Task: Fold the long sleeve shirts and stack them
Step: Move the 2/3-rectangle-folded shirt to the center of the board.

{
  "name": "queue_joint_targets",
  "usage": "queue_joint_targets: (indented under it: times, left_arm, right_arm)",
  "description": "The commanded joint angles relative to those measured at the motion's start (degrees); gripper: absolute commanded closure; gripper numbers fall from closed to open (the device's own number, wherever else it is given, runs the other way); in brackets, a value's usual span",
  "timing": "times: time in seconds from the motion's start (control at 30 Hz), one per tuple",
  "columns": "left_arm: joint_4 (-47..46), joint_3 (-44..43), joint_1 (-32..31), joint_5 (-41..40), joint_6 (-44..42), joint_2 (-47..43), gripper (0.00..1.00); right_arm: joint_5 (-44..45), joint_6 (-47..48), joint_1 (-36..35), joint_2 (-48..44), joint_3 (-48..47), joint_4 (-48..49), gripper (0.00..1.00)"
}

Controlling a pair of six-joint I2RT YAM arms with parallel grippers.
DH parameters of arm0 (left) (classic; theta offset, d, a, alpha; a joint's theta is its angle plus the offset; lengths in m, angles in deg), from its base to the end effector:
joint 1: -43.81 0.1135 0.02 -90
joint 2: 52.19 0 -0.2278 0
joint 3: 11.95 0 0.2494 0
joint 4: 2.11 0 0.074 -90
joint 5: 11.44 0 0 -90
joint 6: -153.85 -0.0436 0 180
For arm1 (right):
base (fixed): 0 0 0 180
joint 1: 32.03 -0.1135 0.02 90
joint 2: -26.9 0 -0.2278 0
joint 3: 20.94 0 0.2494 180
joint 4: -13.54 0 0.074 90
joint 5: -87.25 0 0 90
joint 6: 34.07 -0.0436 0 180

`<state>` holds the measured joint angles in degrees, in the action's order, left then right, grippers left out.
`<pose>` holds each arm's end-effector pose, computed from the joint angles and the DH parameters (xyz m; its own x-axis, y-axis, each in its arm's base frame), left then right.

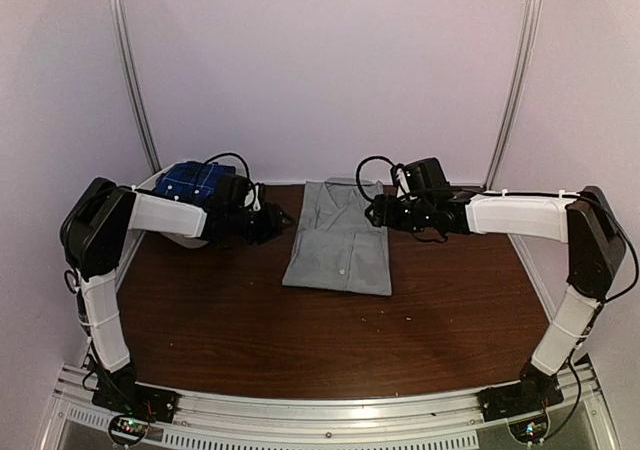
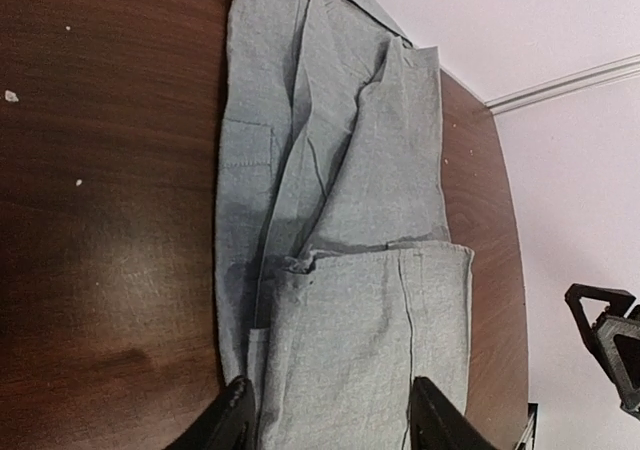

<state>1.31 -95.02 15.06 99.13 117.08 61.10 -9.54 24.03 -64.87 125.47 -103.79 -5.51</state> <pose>0.3619 -0.2160 0.1336 -0.8569 -0.3853 -0.3424 0.0340 0.6206 -0.7834 0.3252 0.2160 0.2043 -0.7345 0.1505 -0.6618 -0.2732 0.8270 0.4913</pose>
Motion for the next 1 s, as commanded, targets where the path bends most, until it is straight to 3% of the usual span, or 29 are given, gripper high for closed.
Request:
queue_joint_targets:
  times: [0.0, 0.23, 0.67, 0.87, 0.97]
  left_arm:
    - [4.5, -1.5, -1.2, 1.0, -7.8, -2.9, 0.51]
    - [6.0, -3.1, -4.5, 4.6, -12.8, -1.5, 0.56]
    - [14.0, -25.8, -5.5, -1.0, -15.2, 18.6, 0.62]
    - [18.0, -24.7, -5.4, -10.0, -15.0, 20.0, 0.63]
    - [18.4, -23.2, -5.5, -9.9, -15.9, 19.6, 0.63]
  right_arm:
    - [1.8, 3.6, -3.4, 2.3, -2.0, -2.5, 0.32]
    - [2.9, 5.0, -3.7, 10.7, -9.4, -5.1, 0.40]
    - [3.5, 9.8, -0.9, 22.8, -16.9, -6.3, 0.39]
    - [4.1, 13.3, -1.0, 27.0, -18.6, -7.1, 0.33]
    - [4.2, 14.4, -1.2, 27.6, -17.4, -7.1, 0.30]
